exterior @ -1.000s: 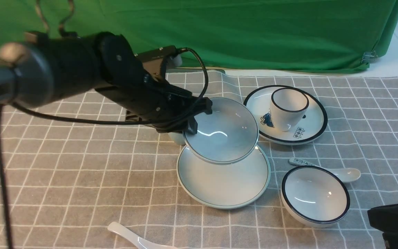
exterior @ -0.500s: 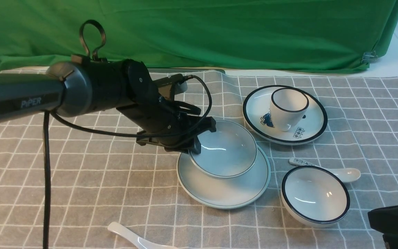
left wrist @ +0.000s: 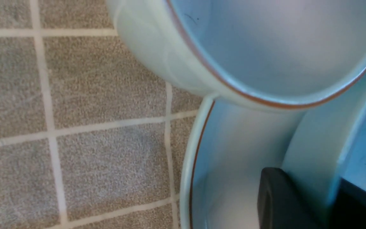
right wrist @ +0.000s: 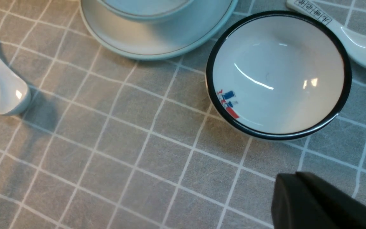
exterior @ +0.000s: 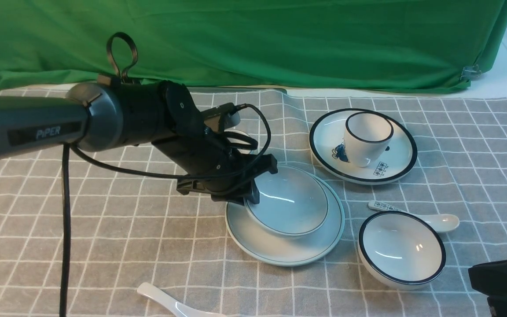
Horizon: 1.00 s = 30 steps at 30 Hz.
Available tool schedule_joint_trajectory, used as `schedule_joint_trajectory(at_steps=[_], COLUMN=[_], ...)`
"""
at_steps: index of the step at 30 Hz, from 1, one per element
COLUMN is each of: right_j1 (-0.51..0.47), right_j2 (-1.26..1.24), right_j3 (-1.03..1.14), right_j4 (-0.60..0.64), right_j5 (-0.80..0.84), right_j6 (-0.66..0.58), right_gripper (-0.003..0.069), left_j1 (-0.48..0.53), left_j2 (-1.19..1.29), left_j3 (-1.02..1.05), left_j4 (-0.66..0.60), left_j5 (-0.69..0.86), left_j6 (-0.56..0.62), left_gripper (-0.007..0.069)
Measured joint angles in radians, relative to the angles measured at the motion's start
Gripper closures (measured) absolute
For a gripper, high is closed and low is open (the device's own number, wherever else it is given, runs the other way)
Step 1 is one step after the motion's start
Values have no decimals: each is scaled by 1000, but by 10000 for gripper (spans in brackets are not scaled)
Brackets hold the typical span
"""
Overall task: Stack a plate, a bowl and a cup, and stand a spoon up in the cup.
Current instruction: Use the left arm to put the blue rice bowl into the blue large plate in the middle, then use the left arm to grab a blue teacup
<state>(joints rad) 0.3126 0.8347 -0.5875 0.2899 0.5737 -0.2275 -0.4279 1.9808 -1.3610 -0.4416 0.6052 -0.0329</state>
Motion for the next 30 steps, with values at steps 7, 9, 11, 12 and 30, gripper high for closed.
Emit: schedule_joint_trajectory(at_steps=[7,9,11,12,30], right_j1=[0,0,0,0,0], right_j2=[0,0,0,0,0], right_j3=[0,0,0,0,0], right_j4=[0,0,0,0,0], right_j5=[0,0,0,0,-3], right_j6=[0,0,0,0,0], right_gripper=[610,607,605,603,590], left_j1=[3,12,25,38,151], left_j2=[-11,-33,-52,-62,65], left_j3=[-46,-98,-139,-164,-321], left_j4=[42,84,114,137,267], left_j5=[60,114,143,156,170], left_j6=[22,2,-31,-62,-2], left_gripper=[247,211,202,203,220])
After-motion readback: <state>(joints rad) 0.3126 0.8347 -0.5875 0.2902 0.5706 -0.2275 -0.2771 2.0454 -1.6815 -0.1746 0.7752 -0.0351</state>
